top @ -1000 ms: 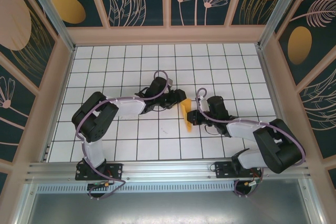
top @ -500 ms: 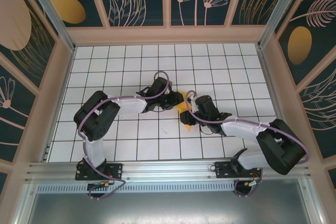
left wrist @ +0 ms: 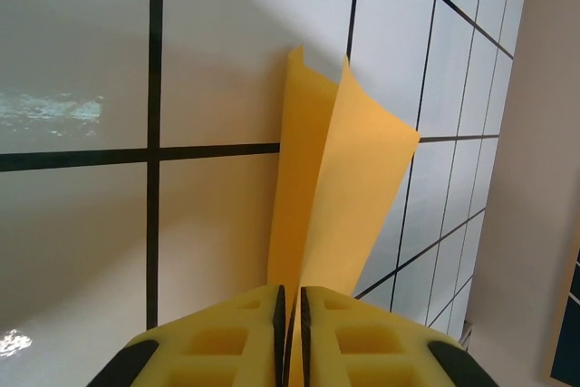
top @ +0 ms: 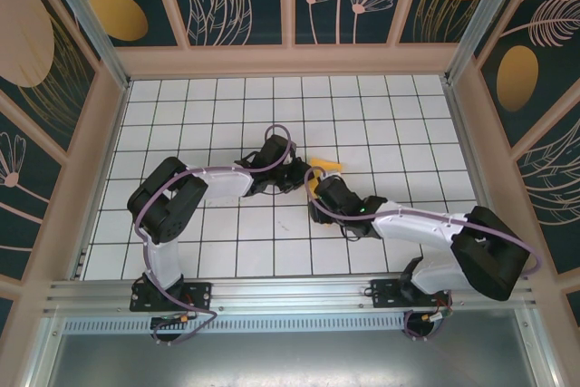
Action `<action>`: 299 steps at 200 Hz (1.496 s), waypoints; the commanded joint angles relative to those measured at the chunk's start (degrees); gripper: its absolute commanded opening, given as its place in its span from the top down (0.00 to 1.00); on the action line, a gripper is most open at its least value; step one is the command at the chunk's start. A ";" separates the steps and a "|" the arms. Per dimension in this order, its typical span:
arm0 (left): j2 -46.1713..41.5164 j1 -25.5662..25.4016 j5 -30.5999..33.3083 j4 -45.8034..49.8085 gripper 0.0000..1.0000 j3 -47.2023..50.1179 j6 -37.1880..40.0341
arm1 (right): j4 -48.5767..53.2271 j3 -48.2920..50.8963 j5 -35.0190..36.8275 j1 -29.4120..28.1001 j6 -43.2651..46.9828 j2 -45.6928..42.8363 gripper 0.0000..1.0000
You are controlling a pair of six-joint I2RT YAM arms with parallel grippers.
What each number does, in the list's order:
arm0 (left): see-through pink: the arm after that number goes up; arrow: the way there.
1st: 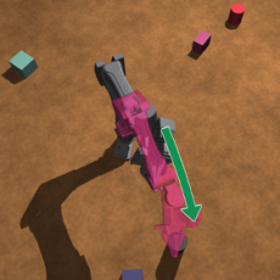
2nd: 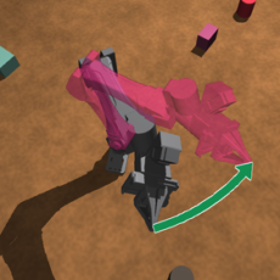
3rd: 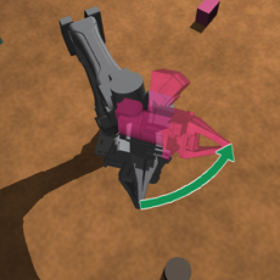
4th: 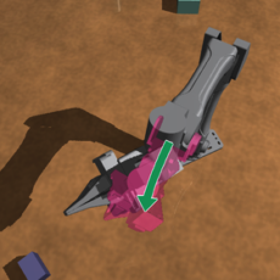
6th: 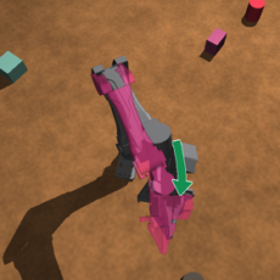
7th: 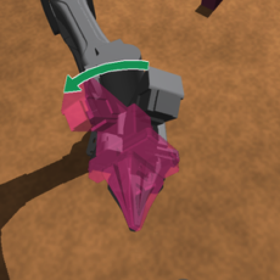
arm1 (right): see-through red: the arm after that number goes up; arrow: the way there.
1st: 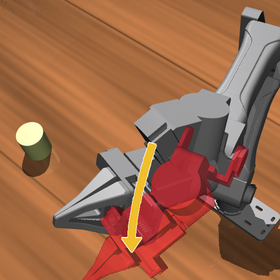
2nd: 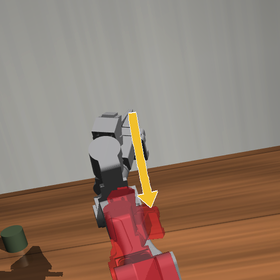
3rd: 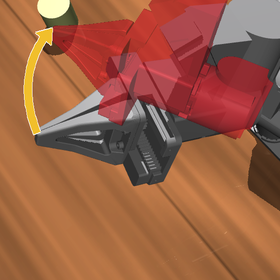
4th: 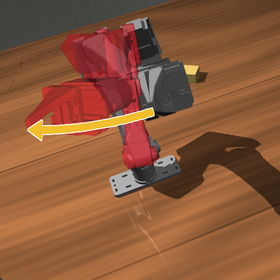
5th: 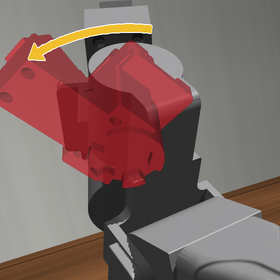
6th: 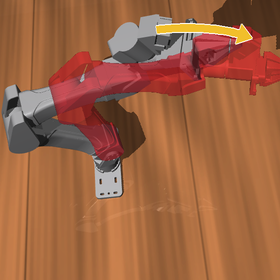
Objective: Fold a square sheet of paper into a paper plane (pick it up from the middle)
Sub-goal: Fold the wing for the fifth time at the center of the table.
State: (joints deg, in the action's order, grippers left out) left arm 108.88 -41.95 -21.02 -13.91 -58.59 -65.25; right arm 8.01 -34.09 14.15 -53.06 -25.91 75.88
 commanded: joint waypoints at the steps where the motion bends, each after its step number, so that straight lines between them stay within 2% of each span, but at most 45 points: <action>1: -0.32 0.26 -1.16 -1.85 0.85 0.41 -1.07 | 4.65 -2.74 8.85 -2.87 -1.54 2.61 0.47; 47: -0.50 0.29 -1.22 -1.48 0.86 0.58 -1.20 | 10.73 -7.66 16.36 -7.41 -4.30 11.48 0.52; 83: -0.79 0.29 -0.95 -1.46 0.86 0.83 -1.19 | 15.77 -10.32 23.16 -10.24 -8.40 14.83 0.55; 107: -0.86 0.28 -1.05 -1.36 0.87 0.66 -1.19 | 17.69 -10.69 25.60 -11.10 -10.46 15.92 0.56; 142: -0.87 0.25 -0.94 -0.89 0.87 0.48 -1.06 | 16.68 -10.04 25.16 -11.36 -9.92 16.37 0.63; 206: -1.64 0.21 0.19 -0.13 0.87 0.31 -0.93 | 14.72 -8.86 24.38 -11.38 -8.80 14.30 0.92; 244: -4.37 0.56 2.67 0.12 0.76 1.19 -0.83 | 4.95 -3.75 14.06 -8.49 -3.60 8.68 0.96; 254: -5.70 0.86 4.03 0.05 0.67 2.13 -1.08 | 2.40 -2.18 11.04 -7.53 -2.29 6.92 0.96; 279: -9.67 1.85 6.20 -0.16 0.57 4.83 -0.97 | -5.67 1.61 -1.73 -3.69 1.52 3.83 0.96; 299: -12.96 2.24 7.34 0.42 0.56 6.14 -0.14 | -8.74 2.89 -7.20 -1.71 2.78 3.23 0.96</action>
State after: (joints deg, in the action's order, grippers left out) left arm 100.27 -40.42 -16.73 -13.85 -54.33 -66.43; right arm 7.27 -33.23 18.17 -56.80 -26.89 80.68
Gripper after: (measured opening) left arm 0.438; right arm 0.069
